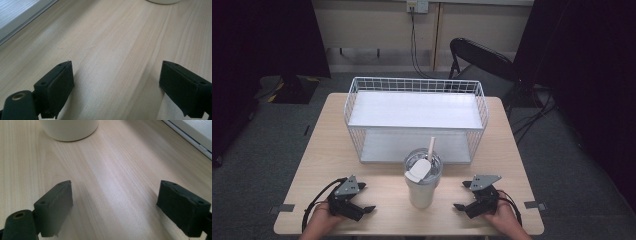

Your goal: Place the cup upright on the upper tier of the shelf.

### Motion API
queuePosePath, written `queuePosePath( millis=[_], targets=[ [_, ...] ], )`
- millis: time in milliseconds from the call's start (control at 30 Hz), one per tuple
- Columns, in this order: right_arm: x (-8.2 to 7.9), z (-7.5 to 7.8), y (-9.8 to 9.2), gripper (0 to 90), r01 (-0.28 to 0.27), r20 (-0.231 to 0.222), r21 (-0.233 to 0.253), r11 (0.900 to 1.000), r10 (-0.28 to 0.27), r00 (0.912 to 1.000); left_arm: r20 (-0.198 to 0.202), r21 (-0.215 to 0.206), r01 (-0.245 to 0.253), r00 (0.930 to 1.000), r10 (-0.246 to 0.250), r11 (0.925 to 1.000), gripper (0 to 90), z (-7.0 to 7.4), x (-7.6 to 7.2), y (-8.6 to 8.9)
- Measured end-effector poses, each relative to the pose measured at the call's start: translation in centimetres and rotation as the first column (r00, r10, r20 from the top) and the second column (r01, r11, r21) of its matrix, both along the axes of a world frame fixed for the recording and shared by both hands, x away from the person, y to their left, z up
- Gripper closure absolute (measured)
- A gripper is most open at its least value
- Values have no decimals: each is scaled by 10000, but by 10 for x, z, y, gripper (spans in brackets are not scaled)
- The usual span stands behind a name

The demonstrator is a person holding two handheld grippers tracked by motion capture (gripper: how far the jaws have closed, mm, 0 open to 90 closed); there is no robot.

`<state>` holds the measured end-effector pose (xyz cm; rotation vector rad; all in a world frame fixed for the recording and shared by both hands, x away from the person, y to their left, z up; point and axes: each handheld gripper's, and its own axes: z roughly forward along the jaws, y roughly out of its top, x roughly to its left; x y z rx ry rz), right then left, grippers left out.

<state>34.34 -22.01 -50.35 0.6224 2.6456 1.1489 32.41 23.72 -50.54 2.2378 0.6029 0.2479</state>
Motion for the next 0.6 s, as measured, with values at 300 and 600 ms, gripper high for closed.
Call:
queuePosePath(
  millis=[300,600],
  targets=[
    [-3,0,1,127,133,20,6,9999,-133,9999,-13,5,29,10000,-29,10000,112,0,0,0],
    [-6,9,13,140,-233,-151,485,9986,240,9996,-12,8,31,10000,-31,10000,112,0,0,0]
  ],
)
